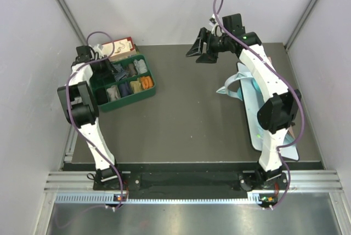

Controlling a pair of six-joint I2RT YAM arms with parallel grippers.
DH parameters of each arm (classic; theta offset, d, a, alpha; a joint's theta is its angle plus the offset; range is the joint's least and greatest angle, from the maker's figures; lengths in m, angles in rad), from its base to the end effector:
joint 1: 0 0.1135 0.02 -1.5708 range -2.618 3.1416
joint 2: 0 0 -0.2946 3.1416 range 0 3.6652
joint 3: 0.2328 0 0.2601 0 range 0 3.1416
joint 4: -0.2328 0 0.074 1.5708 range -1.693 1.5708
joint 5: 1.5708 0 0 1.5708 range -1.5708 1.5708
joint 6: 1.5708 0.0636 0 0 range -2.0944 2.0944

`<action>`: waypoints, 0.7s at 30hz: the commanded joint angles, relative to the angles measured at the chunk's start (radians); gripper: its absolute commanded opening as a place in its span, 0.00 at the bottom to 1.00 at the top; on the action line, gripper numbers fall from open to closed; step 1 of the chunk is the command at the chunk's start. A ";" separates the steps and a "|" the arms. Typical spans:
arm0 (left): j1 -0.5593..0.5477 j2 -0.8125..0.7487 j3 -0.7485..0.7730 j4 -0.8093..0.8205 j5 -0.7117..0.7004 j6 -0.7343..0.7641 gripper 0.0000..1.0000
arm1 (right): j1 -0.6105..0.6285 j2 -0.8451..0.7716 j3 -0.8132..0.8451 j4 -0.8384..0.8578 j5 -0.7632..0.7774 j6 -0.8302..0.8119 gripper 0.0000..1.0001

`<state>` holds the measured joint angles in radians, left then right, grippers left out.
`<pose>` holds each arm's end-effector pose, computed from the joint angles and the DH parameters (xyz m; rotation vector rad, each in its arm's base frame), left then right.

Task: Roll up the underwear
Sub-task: Place the underwear in the bin.

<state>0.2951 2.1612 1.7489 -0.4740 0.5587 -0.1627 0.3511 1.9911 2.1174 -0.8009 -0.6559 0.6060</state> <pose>0.5081 0.1192 0.2127 -0.3003 2.3510 -0.6193 0.4382 0.2018 0.3962 -0.0824 2.3767 1.2283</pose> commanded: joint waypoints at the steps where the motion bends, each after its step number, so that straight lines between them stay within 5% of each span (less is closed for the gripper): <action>1: -0.025 0.046 0.056 -0.092 -0.161 0.009 0.00 | 0.000 0.018 0.055 0.011 0.006 -0.005 0.70; 12: -0.125 0.135 0.182 -0.264 -0.454 0.006 0.00 | 0.000 0.000 0.047 -0.021 0.027 -0.052 0.70; 21: -0.136 0.190 0.185 -0.296 -0.517 -0.055 0.00 | 0.000 -0.011 0.041 -0.038 0.029 -0.083 0.70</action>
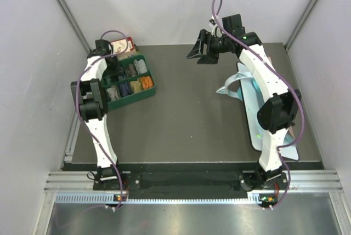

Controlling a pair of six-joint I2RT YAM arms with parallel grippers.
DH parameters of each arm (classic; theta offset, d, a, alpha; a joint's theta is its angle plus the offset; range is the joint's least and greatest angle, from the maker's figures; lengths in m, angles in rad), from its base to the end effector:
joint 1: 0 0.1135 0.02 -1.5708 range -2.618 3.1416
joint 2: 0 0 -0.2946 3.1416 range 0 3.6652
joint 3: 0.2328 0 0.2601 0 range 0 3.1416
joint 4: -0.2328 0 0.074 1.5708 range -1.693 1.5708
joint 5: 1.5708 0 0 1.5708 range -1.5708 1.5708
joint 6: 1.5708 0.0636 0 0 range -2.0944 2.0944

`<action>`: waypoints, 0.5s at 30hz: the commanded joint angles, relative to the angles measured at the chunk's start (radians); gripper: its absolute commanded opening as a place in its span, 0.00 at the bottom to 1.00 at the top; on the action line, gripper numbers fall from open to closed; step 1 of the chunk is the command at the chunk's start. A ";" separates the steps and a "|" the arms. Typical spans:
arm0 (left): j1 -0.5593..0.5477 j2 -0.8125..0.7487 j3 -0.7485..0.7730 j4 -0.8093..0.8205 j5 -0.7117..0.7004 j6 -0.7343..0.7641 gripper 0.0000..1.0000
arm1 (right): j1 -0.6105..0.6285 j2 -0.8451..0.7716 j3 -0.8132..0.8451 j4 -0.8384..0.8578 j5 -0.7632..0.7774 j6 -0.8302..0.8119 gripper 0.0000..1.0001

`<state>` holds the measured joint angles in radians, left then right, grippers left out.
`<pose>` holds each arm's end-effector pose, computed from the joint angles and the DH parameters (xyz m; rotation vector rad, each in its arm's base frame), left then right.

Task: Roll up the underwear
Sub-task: Place the underwear in the bin.

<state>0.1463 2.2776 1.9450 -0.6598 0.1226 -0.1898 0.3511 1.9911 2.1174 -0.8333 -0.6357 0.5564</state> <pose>0.5404 0.0718 0.1968 -0.3822 2.5326 -0.1737 0.4367 0.2002 0.3926 -0.1146 2.3940 1.1795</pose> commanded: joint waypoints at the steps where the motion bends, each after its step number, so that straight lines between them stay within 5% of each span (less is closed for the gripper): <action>1: 0.012 0.077 -0.009 -0.115 -0.086 -0.030 0.00 | 0.000 -0.017 0.036 -0.007 0.008 -0.036 0.70; 7: 0.012 0.039 0.035 -0.139 -0.058 -0.053 0.04 | 0.000 -0.026 0.030 0.002 0.004 -0.041 0.71; 10: 0.012 0.028 0.087 -0.168 -0.046 -0.063 0.30 | 0.000 -0.026 0.033 0.007 -0.002 -0.039 0.71; 15: 0.012 -0.004 0.112 -0.161 0.001 -0.062 0.51 | 0.000 -0.023 0.036 0.016 -0.015 -0.046 0.71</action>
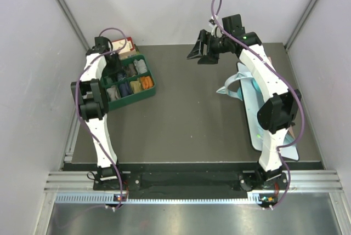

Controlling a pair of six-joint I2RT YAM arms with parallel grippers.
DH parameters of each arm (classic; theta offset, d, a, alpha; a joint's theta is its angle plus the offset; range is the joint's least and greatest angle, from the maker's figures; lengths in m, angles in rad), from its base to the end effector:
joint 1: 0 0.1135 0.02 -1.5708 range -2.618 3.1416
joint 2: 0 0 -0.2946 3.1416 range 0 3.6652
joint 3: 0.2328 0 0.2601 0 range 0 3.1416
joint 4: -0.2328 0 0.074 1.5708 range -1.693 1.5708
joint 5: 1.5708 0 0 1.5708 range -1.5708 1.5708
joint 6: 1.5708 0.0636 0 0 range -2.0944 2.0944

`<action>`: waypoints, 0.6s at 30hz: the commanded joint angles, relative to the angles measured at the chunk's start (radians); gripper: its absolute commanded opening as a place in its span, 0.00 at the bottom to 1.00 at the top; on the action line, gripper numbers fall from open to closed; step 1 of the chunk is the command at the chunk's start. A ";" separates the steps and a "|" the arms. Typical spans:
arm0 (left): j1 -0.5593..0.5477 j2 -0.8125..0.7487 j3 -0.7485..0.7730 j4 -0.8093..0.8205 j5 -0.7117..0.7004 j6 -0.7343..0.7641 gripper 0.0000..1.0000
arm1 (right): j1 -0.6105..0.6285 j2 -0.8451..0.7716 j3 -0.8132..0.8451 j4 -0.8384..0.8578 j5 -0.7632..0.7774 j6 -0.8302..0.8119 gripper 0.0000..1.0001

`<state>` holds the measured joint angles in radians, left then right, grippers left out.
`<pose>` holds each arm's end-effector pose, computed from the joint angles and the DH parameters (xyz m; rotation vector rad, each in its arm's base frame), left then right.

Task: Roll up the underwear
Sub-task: Place the underwear in the bin.

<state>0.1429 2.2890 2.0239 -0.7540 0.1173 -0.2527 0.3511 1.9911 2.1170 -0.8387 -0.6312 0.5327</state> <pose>0.5412 0.0703 0.2101 -0.4669 2.5486 -0.1921 0.4365 0.1998 0.3918 -0.1376 2.3923 1.1631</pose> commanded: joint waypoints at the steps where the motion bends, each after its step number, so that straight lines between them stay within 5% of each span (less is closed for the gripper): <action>1: 0.015 -0.028 0.033 -0.067 0.018 0.007 0.57 | 0.000 -0.025 0.038 0.023 -0.021 -0.020 0.71; 11: 0.011 -0.183 -0.042 -0.019 -0.007 0.009 0.96 | -0.001 -0.035 0.046 0.046 0.016 -0.089 0.72; 18: -0.026 -0.442 -0.232 0.180 -0.011 -0.026 0.99 | -0.001 -0.123 -0.084 0.110 0.099 -0.157 0.73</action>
<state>0.1440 2.0537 1.8660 -0.7219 0.1173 -0.2623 0.3508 1.9770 2.0937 -0.8211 -0.5880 0.4408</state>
